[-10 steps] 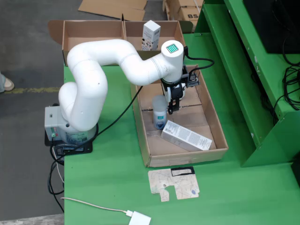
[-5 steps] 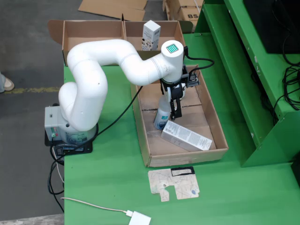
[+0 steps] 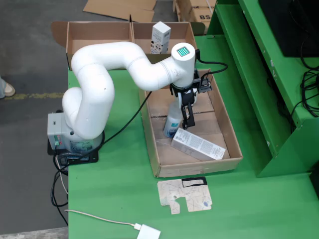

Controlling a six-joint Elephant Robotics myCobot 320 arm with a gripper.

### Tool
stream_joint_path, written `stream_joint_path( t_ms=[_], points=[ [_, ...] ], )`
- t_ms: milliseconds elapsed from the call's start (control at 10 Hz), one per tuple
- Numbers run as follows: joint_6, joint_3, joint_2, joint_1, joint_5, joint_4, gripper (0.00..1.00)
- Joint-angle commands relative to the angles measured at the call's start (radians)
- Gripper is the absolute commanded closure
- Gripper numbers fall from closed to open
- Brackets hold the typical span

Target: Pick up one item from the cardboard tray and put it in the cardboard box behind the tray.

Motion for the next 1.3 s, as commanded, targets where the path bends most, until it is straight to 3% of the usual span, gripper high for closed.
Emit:
stream_joint_path(
  t_ms=[0,1200],
  points=[
    [-0.007,0.023,0.017,-0.006,0.003,0.012,0.0],
    [-0.003,-0.032,0.059,-0.009,-0.001,0.029,0.0]
  ],
)
